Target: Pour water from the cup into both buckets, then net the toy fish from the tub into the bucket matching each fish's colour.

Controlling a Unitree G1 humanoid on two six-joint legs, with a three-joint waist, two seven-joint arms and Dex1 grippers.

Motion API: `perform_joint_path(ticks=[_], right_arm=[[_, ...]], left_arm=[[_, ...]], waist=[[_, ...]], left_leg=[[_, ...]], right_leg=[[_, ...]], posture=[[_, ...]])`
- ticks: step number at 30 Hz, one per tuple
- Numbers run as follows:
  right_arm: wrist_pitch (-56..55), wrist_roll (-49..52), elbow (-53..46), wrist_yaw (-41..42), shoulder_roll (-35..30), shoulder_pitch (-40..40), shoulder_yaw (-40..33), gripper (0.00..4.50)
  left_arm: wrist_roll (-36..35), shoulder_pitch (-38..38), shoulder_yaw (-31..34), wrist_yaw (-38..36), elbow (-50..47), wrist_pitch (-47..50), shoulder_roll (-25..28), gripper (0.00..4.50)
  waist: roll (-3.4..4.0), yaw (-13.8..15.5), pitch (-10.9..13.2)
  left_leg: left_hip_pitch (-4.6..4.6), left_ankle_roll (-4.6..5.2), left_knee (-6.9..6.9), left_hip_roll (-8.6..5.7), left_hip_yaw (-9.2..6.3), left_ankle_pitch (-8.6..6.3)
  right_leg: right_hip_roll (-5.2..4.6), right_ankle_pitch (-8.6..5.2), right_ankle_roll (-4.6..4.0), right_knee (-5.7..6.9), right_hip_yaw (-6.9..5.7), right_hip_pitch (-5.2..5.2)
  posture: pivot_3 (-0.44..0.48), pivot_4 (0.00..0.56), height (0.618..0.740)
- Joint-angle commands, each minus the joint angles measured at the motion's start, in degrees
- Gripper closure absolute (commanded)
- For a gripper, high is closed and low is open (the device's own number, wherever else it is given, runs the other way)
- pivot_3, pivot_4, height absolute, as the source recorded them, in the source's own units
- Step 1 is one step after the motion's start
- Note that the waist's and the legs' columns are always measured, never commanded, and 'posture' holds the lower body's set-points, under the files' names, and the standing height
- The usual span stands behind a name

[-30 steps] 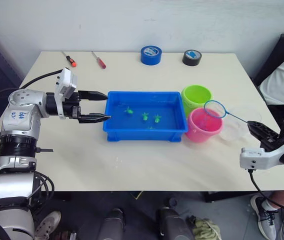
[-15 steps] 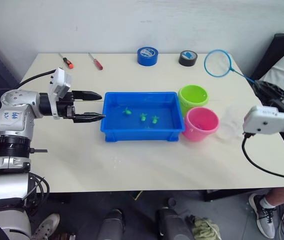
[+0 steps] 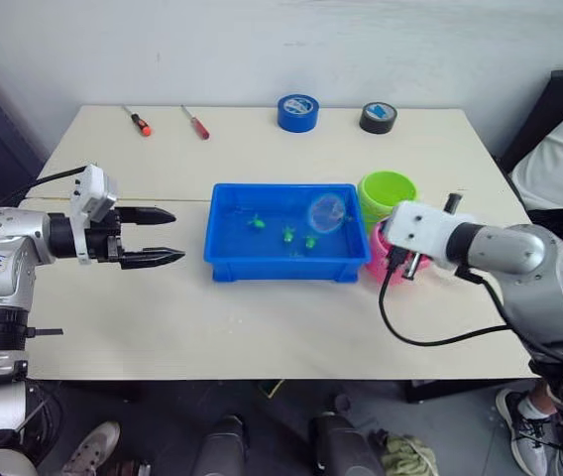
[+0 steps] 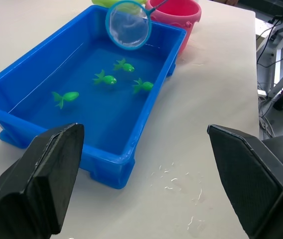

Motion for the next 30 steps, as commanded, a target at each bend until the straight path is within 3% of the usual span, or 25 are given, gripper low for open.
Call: perform_joint_path(ticks=[1, 17, 24, 30], right_arm=[[1.28, -2.91, 2.01, -2.21, 1.93, -3.11, 2.33, 4.5], [-4.54, -12.46, 14.75, -10.29, 6.37, -6.94, 7.6, 4.5], [-8.93, -14.49, 13.95, -7.38, 3.72, -4.83, 8.46, 4.5], [-1.01, -10.64, 7.96, -0.18, 6.05, -2.37, 7.48, 4.5]], left_arm=[[-1.96, 0.85, 2.41, 1.39, -4.0, 1.19, 0.84, 0.19], [-4.55, 5.58, 5.23, 4.71, -10.23, 4.56, 1.19, 0.19], [-5.26, 6.15, 5.53, 5.23, -10.98, 4.95, 1.41, 0.19], [-5.56, 6.23, 5.54, 5.43, -11.25, 5.12, 1.35, 0.19]], waist=[[0.0, 0.04, 0.0], [0.0, 0.07, 0.0], [0.0, 0.11, 0.0], [0.0, 0.03, 0.0]], left_leg=[[0.0, 0.0, 0.0, 0.0, 0.0, 0.0], [-0.02, -0.02, -0.18, 0.01, 0.09, -0.01], [-0.04, -0.02, -0.22, 0.0, 0.11, 0.0], [-0.04, -0.02, -0.25, 0.02, 0.11, 0.0]], right_leg=[[0.0, 0.0, 0.0, 0.0, 0.0, 0.0], [0.04, -0.03, -0.05, 0.0, 0.02, -0.17], [0.05, -0.03, -0.06, -0.01, 0.03, -0.21], [0.08, -0.03, -0.06, -0.02, 0.03, -0.21]], posture=[[0.0, 0.15, 0.734], [0.0, 0.15, 0.734], [0.0, 0.15, 0.734], [0.0, 0.15, 0.734]])
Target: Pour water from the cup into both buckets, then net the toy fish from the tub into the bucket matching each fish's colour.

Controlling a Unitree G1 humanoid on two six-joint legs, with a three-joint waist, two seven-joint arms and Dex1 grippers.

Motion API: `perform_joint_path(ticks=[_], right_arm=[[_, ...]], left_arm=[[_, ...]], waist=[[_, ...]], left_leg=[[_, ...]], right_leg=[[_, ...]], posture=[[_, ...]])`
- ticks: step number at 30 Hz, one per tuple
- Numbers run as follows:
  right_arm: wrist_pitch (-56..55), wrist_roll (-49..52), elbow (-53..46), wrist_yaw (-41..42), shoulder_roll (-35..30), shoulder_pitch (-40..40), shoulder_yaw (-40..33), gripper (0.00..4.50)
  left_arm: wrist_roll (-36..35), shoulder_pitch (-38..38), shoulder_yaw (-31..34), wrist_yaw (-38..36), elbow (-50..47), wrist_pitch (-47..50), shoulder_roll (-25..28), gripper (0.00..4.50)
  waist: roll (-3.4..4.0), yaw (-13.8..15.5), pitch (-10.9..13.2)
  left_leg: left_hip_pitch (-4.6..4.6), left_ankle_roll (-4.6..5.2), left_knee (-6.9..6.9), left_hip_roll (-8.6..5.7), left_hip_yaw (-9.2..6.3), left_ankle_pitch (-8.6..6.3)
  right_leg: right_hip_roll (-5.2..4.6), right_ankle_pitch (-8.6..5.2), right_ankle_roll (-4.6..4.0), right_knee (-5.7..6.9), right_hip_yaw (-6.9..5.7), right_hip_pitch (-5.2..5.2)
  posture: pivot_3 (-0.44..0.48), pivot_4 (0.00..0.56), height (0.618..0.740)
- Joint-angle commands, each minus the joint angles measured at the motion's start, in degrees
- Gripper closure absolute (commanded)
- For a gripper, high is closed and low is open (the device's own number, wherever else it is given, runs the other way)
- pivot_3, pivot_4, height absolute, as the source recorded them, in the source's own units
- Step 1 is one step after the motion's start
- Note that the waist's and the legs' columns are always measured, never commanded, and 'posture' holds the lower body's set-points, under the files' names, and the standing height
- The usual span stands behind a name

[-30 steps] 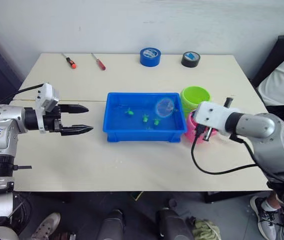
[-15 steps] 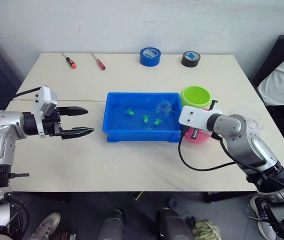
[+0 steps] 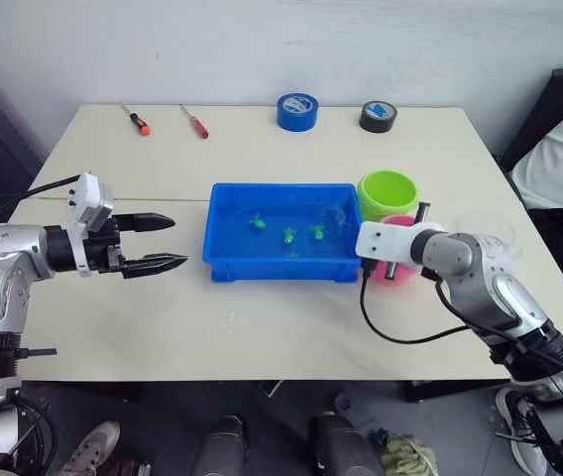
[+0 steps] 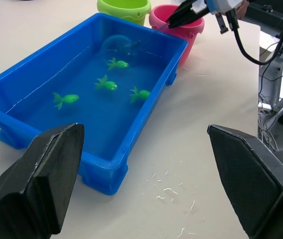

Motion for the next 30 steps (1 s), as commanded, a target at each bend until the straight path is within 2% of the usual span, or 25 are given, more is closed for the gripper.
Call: perform_joint_path(ticks=[1, 3, 7, 10, 18, 22, 30], right_arm=[[6.76, 2.95, -5.0, 3.46, 2.53, 0.25, -2.0, 4.5], [15.0, 5.23, -5.86, 3.25, 6.97, -0.5, -3.45, 4.5], [24.66, 6.74, -3.96, 0.1, 12.46, -3.35, -6.21, 4.5], [29.42, 7.92, -3.0, -0.74, 13.17, -5.39, -8.18, 4.5], [43.1, 13.52, -4.96, 2.2, 11.84, -10.37, -13.49, 4.5], [41.24, 13.17, -6.13, 2.05, 7.72, -10.9, -10.45, 4.5], [41.64, 14.67, -8.73, 2.49, 4.29, -9.6, -4.99, 4.5]], left_arm=[[-1.32, -0.05, 2.02, 0.26, -2.09, 0.02, 1.32, 0.19], [-1.42, 0.13, 2.16, 0.37, -2.27, 0.14, 1.35, 0.19], [-1.61, 0.74, 2.47, 0.69, -2.91, 0.45, 1.48, 0.19], [-1.82, 1.48, 2.95, 0.92, -3.57, 0.73, 1.77, 0.19], [-1.98, 1.51, 3.05, 1.22, -3.84, 1.03, 2.05, 0.19], [-1.74, 0.66, 2.53, 1.16, -3.16, 0.8, 1.83, 0.19], [-1.56, 0.13, 2.16, 1.08, -2.79, 0.57, 1.7, 0.19]], waist=[[0.0, -0.13, 0.0], [0.0, -0.26, 0.0], [0.0, -0.25, 0.0], [0.0, -0.14, 0.0], [0.0, 0.09, 0.0], [0.0, 0.03, 0.0], [0.0, -0.08, 0.0]], left_leg=[[0.0, 0.0, 0.0, 0.0, 0.0, 0.0], [0.01, 0.0, 0.0, 0.03, 0.0, 0.0], [0.02, -0.02, -0.03, 0.07, -0.03, 0.01], [0.01, -0.03, -0.04, 0.04, -0.04, 0.01], [-0.03, -0.03, -0.17, -0.01, -0.04, 0.01], [-0.04, -0.03, -0.24, -0.05, -0.03, 0.01], [-0.08, -0.03, -0.31, -0.07, 0.02, 0.0]], right_leg=[[0.0, 0.0, 0.0, 0.01, 0.01, 0.0], [0.02, 0.0, 0.0, 0.02, 0.01, 0.0], [0.03, -0.01, -0.02, 0.04, 0.0, -0.03], [-0.01, -0.01, -0.02, 0.04, -0.01, -0.04], [-0.23, -0.02, -0.05, -0.07, -0.02, -0.09], [-0.47, -0.04, -0.08, -0.1, -0.05, -0.12], [-0.46, -0.04, -0.08, -0.18, -0.03, -0.17]], posture=[[0.0, 0.15, 0.734], [0.0, 0.15, 0.734], [0.0, 0.15, 0.734], [0.0, 0.15, 0.734], [0.0, 0.15, 0.734], [0.0, 0.15, 0.734], [0.0, 0.15, 0.734]])
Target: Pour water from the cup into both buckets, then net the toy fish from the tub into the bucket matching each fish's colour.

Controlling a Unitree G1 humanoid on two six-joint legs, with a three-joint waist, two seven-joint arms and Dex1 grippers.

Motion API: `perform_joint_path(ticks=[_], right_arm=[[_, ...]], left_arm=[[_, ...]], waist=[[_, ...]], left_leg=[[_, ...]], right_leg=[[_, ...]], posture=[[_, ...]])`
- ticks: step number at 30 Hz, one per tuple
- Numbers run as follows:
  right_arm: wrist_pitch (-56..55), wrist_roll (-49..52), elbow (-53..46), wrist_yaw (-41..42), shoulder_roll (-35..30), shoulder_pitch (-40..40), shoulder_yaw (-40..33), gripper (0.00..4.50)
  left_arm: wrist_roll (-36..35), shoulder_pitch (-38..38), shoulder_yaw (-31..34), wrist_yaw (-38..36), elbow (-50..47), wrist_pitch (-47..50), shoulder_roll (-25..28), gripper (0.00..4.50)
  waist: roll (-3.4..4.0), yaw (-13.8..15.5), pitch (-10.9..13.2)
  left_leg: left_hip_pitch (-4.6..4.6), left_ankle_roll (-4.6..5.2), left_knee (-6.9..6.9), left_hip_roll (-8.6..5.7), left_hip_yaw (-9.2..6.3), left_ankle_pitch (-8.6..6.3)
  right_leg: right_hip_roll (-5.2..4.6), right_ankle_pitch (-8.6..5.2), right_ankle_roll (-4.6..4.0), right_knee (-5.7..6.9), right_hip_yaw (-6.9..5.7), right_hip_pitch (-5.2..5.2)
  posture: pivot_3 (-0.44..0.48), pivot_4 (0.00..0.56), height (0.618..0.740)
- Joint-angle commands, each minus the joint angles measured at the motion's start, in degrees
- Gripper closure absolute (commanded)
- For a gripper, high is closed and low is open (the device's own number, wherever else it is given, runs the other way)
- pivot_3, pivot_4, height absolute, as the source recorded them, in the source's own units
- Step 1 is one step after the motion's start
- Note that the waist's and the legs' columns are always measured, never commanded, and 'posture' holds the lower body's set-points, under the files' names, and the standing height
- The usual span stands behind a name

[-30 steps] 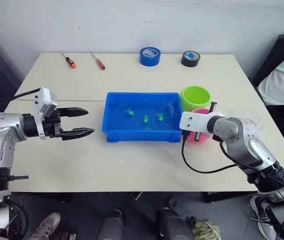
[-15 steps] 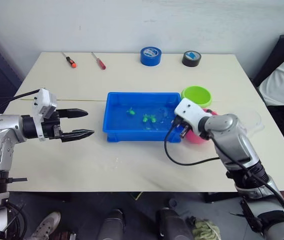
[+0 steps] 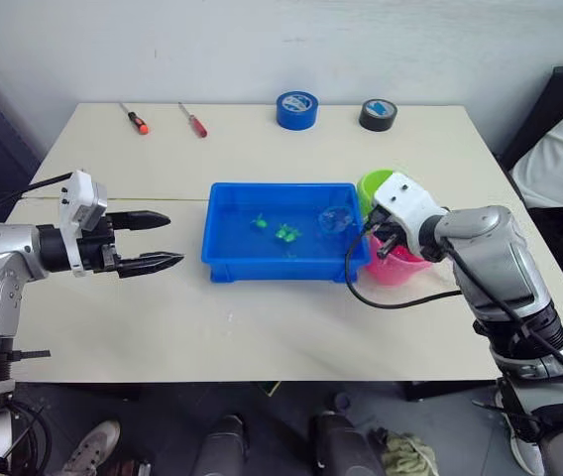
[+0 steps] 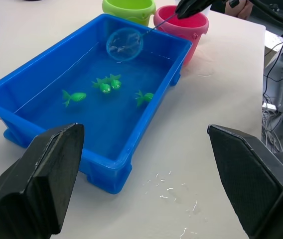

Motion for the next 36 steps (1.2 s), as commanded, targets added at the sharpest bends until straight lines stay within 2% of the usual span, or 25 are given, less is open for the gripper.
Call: perform_joint_path(ticks=[1, 6, 11, 16, 23, 36], right_arm=[[-0.03, 1.79, -4.16, 0.89, -2.92, 0.2, 3.6, 4.5], [0.87, 4.46, -4.9, 0.74, -2.49, 0.19, 5.76, 4.5], [3.06, 7.96, -3.99, -1.59, 1.28, -0.48, 5.41, 4.5], [4.67, 10.44, -1.76, -4.95, 5.56, -1.02, 3.07, 4.5], [5.33, 12.41, -0.09, -7.97, 8.39, -2.39, -0.05, 4.5], [9.55, 17.03, -2.17, -9.86, 8.18, -3.66, -4.12, 4.5]], left_arm=[[-0.71, -1.05, 0.84, -0.02, -0.64, -0.61, 0.73, 0.19], [-0.78, -0.77, 1.02, 0.19, -1.02, -0.36, 0.85, 0.19], [-0.93, -0.18, 1.46, 0.38, -1.51, -0.09, 1.11, 0.19], [-1.06, 0.33, 1.83, 0.59, -2.01, 0.21, 1.31, 0.19], [-1.14, 0.62, 2.04, 0.82, -2.17, 0.32, 1.52, 0.19], [-0.94, -0.19, 1.46, 0.57, -1.14, -0.24, 1.34, 0.19]], waist=[[0.0, 0.0, 0.0], [0.0, -0.04, 0.0], [0.0, -0.1, 0.0], [0.0, -0.04, 0.0], [0.0, -0.01, 0.0], [0.0, -0.01, 0.0]], left_leg=[[-0.01, 0.0, 0.0, -0.01, 0.0, 0.0], [-0.09, 0.0, 0.0, 0.0, 0.0, 0.0], [-0.3, 0.0, 0.02, 0.02, 0.0, 0.0], [-0.51, -0.03, 0.08, 0.01, -0.05, 0.02], [-0.57, -0.03, 0.09, 0.0, -0.07, 0.02], [-0.74, -0.02, 0.1, -0.01, -0.08, 0.02]], right_leg=[[0.01, 0.0, 0.0, 0.0, 0.0, -0.01], [0.01, 0.0, 0.0, -0.01, 0.0, -0.09], [0.02, 0.0, 0.0, 0.07, 0.03, -0.33], [0.07, 0.0, 0.0, 0.13, -0.02, -0.52], [0.07, 0.0, 0.0, 0.13, -0.04, -0.55], [0.27, 0.0, 0.0, 0.14, -0.04, -0.72]], posture=[[0.0, 0.15, 0.734], [0.0, 0.15, 0.734], [0.0, 0.15, 0.734], [0.0, 0.15, 0.734], [0.0, 0.15, 0.734], [0.0, 0.15, 0.734]])
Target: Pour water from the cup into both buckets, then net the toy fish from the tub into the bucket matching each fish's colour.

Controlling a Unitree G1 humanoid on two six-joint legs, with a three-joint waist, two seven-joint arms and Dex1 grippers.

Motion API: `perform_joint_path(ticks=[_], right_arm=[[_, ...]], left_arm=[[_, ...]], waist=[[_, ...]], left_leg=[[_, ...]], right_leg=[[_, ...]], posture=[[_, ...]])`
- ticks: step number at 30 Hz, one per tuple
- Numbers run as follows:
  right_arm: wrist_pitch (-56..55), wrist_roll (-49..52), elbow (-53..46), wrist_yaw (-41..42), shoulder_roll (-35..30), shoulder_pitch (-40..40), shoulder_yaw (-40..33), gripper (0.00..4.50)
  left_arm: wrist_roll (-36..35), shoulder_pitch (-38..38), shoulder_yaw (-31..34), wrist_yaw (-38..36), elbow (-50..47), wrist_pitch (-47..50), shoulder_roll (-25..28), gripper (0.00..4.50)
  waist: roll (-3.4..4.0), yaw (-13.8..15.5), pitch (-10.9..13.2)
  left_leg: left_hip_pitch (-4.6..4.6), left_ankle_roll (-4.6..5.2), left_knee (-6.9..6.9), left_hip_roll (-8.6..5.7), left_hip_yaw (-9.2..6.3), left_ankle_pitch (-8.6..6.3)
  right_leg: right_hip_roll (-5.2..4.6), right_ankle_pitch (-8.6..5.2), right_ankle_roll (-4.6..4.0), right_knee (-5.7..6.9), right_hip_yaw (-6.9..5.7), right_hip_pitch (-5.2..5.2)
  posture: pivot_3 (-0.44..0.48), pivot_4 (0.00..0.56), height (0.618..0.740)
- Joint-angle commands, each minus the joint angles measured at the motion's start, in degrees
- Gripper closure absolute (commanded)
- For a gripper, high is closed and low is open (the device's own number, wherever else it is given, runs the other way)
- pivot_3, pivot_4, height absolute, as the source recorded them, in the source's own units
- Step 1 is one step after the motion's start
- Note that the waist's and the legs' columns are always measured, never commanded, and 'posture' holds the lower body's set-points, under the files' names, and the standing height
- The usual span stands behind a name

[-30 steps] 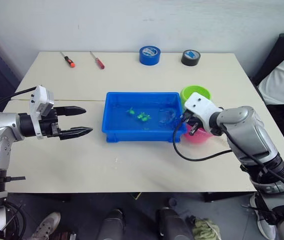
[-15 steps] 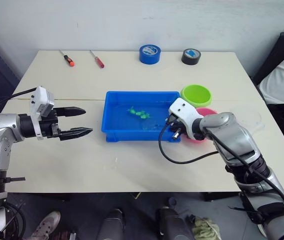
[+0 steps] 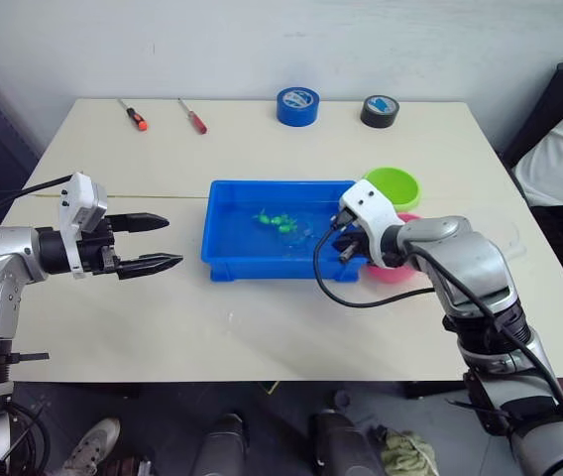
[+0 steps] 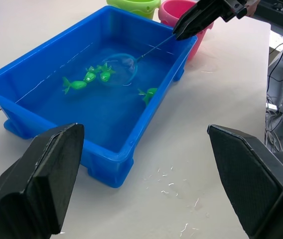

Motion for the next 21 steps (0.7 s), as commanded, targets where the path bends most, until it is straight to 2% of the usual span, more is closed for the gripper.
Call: perform_joint_path(ticks=[1, 10, 21], right_arm=[[3.09, 3.2, -3.34, -0.59, -0.85, -1.67, -3.91, 4.5], [6.73, 7.71, -7.85, -0.1, -3.48, -0.58, -9.32, 4.5], [5.33, 11.85, -9.23, -1.79, -4.76, 0.51, -11.14, 4.5]], left_arm=[[-0.89, -1.06, 1.36, -0.24, -0.78, -0.66, 1.13, 0.19], [-0.4, -2.39, 0.97, -0.7, 0.79, -1.34, 1.41, 0.19], [0.53, -4.35, 0.06, -1.32, 3.19, -2.85, 1.27, 0.19]], waist=[[0.0, -0.03, 0.0], [0.0, 0.01, 0.0], [0.0, 0.03, 0.0]], left_leg=[[0.0, 0.0, 0.0, 0.0, 0.0, 0.0], [-0.01, 0.0, -0.01, 0.01, -0.01, 0.0], [-0.02, 0.0, -0.01, 0.02, 0.0, 0.0]], right_leg=[[0.0, 0.0, 0.0, 0.0, 0.0, 0.0], [-0.03, 0.0, 0.0, -0.01, 0.0, -0.01], [0.0, 0.0, 0.0, -0.02, 0.01, -0.01]], posture=[[0.0, 0.15, 0.734], [0.0, 0.15, 0.734], [0.0, 0.15, 0.734]])
